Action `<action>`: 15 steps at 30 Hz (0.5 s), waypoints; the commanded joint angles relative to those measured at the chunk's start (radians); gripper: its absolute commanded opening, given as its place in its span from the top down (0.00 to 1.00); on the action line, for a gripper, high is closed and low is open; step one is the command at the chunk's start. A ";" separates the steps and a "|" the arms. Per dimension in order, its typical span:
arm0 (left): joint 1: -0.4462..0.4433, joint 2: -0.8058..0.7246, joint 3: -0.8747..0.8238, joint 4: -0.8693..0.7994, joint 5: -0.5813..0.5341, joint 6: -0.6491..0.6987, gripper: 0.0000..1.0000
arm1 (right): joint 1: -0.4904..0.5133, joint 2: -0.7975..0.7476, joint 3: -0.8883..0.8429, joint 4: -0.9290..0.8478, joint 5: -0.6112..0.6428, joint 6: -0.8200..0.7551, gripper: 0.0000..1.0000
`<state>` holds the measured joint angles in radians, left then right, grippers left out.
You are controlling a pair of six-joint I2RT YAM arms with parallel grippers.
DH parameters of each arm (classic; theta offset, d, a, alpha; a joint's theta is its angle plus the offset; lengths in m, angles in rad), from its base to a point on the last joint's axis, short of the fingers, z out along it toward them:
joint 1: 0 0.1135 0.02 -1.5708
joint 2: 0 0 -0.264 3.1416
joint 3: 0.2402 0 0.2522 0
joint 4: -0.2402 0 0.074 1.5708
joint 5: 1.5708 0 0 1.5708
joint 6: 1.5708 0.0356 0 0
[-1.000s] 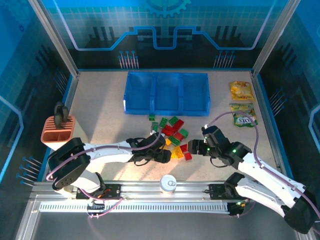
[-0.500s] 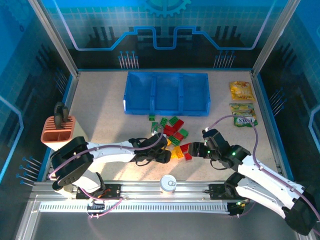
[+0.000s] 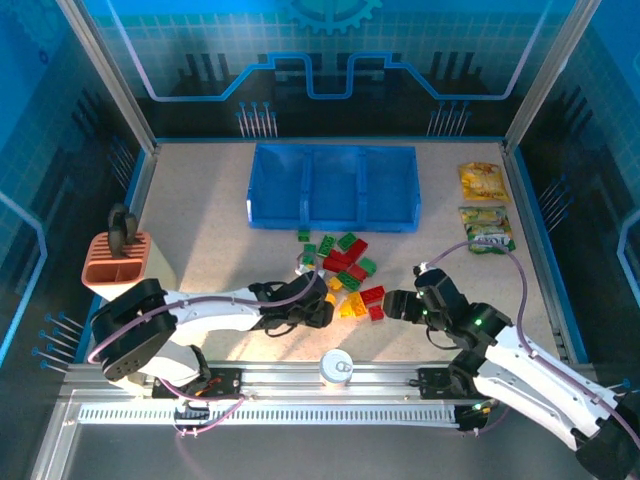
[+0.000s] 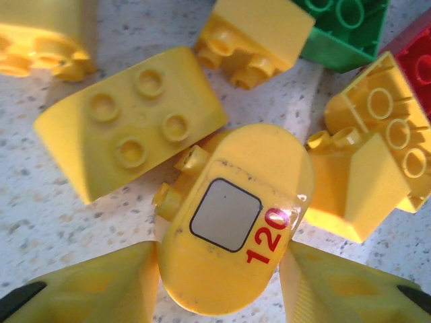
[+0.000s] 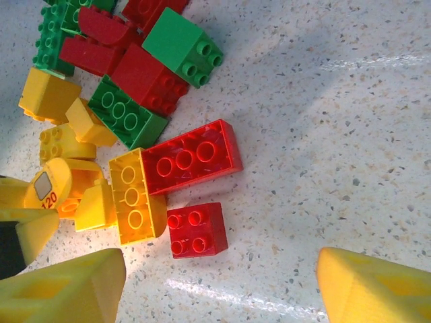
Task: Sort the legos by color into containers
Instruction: Move the lego to the bottom-center of the table, then pick up the lego from the middle-left of the table.
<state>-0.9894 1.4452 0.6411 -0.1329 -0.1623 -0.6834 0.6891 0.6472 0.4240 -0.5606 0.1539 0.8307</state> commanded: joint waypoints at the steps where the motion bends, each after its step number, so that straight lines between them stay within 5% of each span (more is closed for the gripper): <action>1: -0.014 -0.045 -0.042 -0.047 -0.037 -0.031 0.47 | 0.016 -0.002 -0.004 -0.030 0.030 0.005 0.24; 6: -0.015 -0.055 -0.030 -0.049 -0.063 -0.009 0.27 | 0.017 0.031 0.004 -0.016 0.031 -0.002 0.24; 15: -0.015 0.045 0.044 -0.050 -0.070 0.042 0.25 | 0.018 0.054 -0.009 0.023 0.021 0.000 0.24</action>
<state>-0.9997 1.4578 0.6476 -0.1711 -0.2169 -0.6727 0.6891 0.7025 0.4240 -0.5518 0.1577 0.8303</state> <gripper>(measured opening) 0.751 0.761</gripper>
